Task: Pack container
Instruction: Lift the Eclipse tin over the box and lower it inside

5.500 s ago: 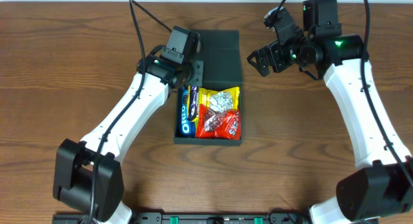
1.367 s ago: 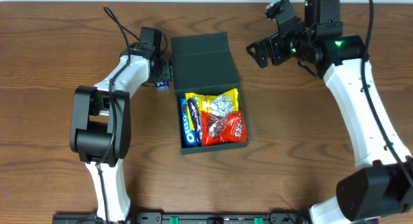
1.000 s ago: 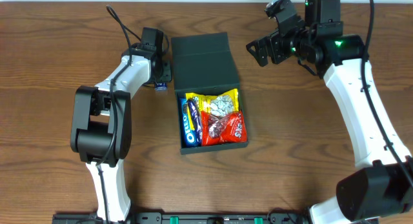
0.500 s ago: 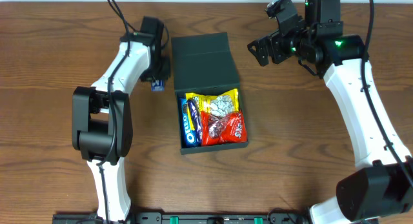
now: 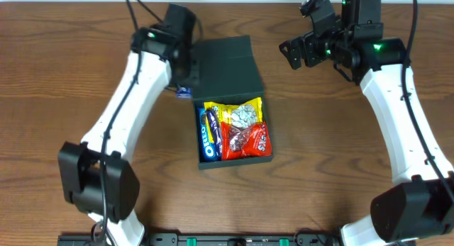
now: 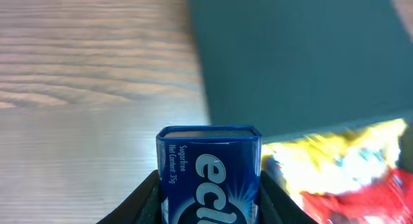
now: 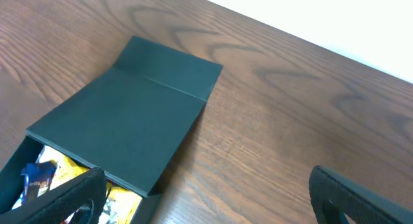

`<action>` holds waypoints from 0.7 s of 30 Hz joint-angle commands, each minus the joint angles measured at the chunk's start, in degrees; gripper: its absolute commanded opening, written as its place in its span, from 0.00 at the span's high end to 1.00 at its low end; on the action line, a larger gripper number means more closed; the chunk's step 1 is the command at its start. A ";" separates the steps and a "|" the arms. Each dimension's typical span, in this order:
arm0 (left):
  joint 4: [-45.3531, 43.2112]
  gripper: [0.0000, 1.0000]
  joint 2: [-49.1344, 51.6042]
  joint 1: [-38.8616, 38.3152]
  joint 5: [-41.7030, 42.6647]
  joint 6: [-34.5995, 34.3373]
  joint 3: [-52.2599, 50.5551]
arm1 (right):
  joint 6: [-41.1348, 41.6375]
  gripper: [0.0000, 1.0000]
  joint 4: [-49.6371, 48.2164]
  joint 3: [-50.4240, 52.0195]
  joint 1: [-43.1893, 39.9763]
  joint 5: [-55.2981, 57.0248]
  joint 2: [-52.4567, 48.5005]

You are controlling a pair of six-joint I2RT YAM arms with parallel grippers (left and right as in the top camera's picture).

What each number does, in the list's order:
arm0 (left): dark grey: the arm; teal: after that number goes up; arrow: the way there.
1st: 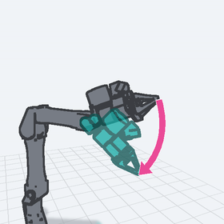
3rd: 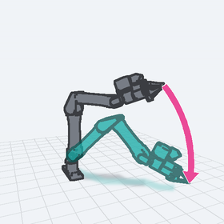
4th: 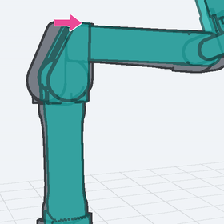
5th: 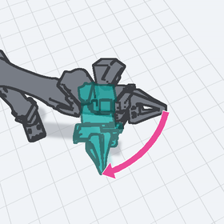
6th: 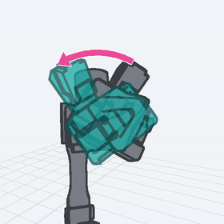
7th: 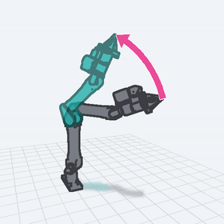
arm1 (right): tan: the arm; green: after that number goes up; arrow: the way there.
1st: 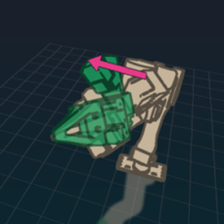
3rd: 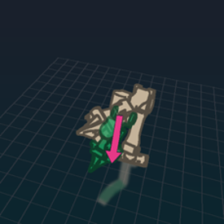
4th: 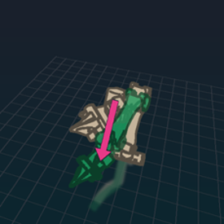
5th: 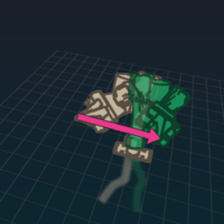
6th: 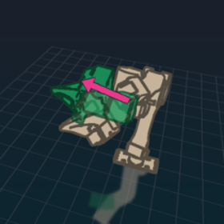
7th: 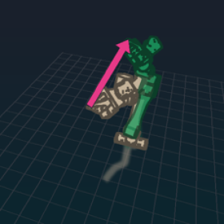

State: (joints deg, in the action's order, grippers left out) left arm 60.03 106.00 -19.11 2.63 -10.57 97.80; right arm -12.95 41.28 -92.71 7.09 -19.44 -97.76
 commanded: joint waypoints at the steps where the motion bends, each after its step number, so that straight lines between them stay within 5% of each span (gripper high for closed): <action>1: -0.46 0.94 -1.99 -3.48 0.48 -2.10 -4.98 | 0.70 0.01 -0.09 -0.50 -0.70 0.15 0.26; 9: -5.11 0.94 -6.16 -7.06 6.01 -6.27 -16.11 | 0.68 0.01 -0.17 -0.50 -0.70 0.15 0.26; 21: -3.67 0.94 -6.16 -13.29 6.19 -6.47 -17.55 | 0.68 0.01 -0.15 -0.50 -0.70 0.13 0.24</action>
State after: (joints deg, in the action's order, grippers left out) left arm 55.75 101.36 -32.62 8.82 -16.53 80.64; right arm -12.95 41.23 -92.71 6.96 -19.44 -97.76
